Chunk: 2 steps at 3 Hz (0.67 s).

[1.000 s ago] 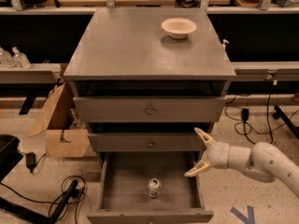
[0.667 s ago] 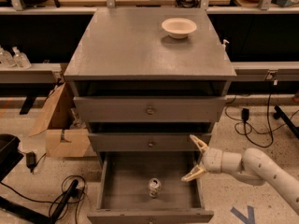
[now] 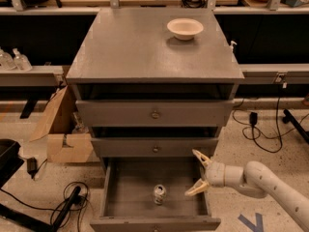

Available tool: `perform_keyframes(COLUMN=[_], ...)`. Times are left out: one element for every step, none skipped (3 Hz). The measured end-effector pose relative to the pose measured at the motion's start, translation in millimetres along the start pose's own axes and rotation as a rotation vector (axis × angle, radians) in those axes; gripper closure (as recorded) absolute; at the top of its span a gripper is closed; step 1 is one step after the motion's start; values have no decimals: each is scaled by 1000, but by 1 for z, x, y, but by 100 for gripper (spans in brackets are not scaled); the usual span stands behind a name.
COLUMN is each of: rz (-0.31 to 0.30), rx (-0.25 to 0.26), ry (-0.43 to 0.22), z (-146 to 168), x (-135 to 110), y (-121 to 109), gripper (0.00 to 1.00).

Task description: Pick 7up can from bottom drawer and place on counter

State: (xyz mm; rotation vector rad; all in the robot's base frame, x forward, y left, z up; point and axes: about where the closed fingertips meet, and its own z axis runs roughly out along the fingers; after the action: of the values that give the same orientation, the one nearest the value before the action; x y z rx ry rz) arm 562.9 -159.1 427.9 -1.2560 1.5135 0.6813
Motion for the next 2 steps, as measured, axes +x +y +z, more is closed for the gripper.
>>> perform_keyframes(rz=[14, 33], rx=[-27, -89], ry=[-11, -35], z=[28, 99], x=[18, 60], y=[11, 36], gripper=[0, 0])
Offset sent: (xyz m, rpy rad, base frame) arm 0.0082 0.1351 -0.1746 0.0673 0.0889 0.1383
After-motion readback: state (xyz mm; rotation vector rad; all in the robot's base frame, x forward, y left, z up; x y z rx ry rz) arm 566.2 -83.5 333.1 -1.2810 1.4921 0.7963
